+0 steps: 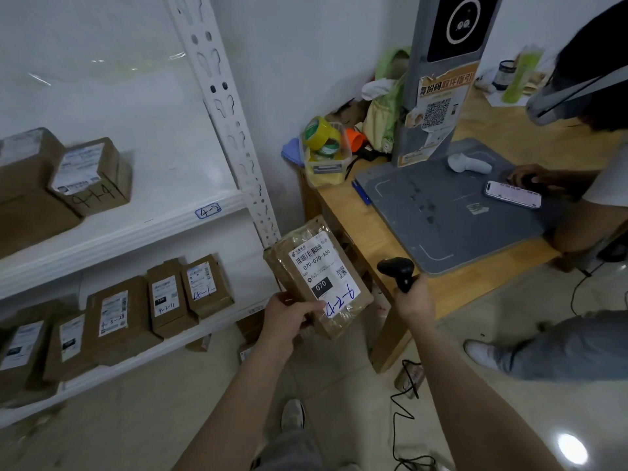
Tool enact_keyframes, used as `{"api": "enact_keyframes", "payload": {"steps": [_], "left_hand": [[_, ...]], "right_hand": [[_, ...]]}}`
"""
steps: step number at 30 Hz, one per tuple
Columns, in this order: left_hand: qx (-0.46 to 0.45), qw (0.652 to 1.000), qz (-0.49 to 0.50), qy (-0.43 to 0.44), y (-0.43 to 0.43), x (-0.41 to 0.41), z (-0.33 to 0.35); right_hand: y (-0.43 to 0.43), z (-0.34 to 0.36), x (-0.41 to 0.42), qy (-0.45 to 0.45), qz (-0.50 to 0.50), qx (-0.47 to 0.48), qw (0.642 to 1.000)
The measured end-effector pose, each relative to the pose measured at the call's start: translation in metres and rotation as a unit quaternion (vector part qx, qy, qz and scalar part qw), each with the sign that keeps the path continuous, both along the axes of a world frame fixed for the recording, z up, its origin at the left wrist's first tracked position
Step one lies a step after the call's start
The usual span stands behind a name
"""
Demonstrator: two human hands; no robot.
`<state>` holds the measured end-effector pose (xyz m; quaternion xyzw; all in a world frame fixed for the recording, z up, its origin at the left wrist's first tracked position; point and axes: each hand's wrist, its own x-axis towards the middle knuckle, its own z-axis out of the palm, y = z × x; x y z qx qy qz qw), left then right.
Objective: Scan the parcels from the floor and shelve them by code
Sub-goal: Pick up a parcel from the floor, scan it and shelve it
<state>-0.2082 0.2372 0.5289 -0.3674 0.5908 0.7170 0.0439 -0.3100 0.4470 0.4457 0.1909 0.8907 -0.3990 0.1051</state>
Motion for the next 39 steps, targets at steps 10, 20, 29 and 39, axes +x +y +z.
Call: {"api": "enact_keyframes", "payload": {"steps": [10, 20, 29, 39], "left_hand": [[-0.006, 1.0, 0.004, -0.018, -0.022, -0.026, 0.006], [-0.011, 0.999, 0.003, -0.036, -0.025, -0.035, -0.004], [-0.003, 1.0, -0.011, -0.028, -0.012, -0.034, -0.003], [0.001, 1.0, 0.021, 0.014, -0.012, -0.018, 0.045]], "right_hand": [[0.004, -0.032, -0.058, -0.015, 0.033, 0.067, 0.997], [0.005, -0.051, -0.074, 0.007, 0.035, 0.17, 0.985], [0.01, -0.043, -0.058, 0.042, 0.051, 0.163, 0.984], [-0.029, 0.062, -0.031, 0.22, 0.051, -0.053, 0.973]]}}
